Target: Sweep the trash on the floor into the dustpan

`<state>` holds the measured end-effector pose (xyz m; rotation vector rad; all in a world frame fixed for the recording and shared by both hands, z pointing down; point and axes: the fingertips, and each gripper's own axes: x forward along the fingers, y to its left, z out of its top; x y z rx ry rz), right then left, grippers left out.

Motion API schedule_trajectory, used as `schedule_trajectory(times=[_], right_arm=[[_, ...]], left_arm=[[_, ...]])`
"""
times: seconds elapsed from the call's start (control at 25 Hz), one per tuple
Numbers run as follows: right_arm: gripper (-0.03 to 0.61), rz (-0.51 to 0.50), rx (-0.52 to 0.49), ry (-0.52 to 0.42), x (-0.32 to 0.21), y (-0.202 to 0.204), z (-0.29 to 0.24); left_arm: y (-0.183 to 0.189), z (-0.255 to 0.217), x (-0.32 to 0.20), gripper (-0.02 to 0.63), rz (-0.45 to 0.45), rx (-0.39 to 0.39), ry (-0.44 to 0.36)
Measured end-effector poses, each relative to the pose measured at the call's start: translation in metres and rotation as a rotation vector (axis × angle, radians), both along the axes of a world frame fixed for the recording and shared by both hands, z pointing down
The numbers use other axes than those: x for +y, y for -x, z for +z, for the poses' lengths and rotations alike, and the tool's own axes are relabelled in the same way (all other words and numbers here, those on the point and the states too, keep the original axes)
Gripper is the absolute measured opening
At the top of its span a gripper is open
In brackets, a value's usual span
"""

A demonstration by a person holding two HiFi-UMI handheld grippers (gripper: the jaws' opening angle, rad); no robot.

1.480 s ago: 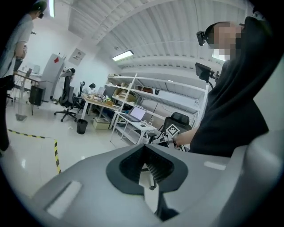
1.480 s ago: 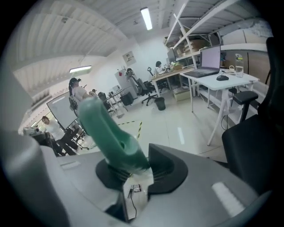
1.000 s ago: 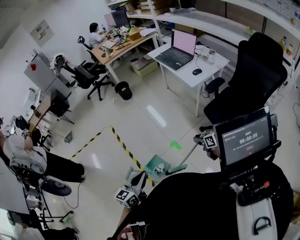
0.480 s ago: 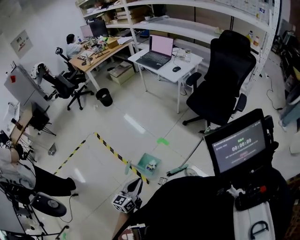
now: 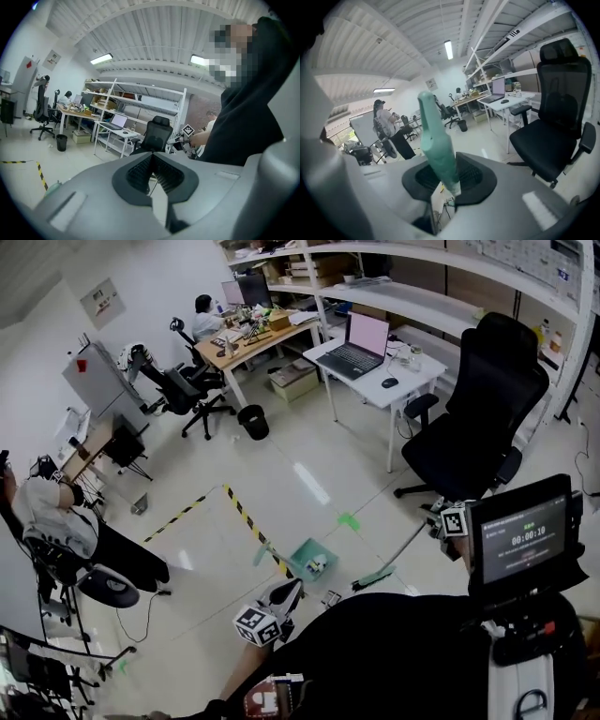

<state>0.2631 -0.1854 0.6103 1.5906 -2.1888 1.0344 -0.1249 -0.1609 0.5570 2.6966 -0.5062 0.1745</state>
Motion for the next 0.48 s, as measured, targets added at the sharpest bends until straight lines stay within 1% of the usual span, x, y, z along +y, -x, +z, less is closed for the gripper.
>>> schedule_trajectory(times=[0.08, 0.16, 0.28, 0.36, 0.48], right_arm=[[0.061, -0.078, -0.015, -0.027, 0.011, -0.008, -0.002], [0.061, -0.16, -0.018, -0.042, 0.028, -0.02, -0.008], [0.061, -0.252, -0.019, -0.065, 0.053, -0.053, -0.022], [0.061, -0.269, -0.033, -0.07, 0.066, -0.077, -0.026], [0.061, -0.267, -0.054, -0.062, 0.091, -0.097, -0.017]], left_arm=[[-0.026, -0.012, 0.02, -0.002, -0.044, -0.014, -0.014], [-0.057, -0.029, 0.047, -0.002, -0.107, -0.011, -0.012], [-0.116, -0.057, 0.092, -0.002, -0.193, 0.028, 0.017], [-0.147, -0.068, 0.121, -0.002, -0.211, 0.03, 0.033], [-0.165, -0.078, 0.164, -0.002, -0.218, -0.006, 0.037]])
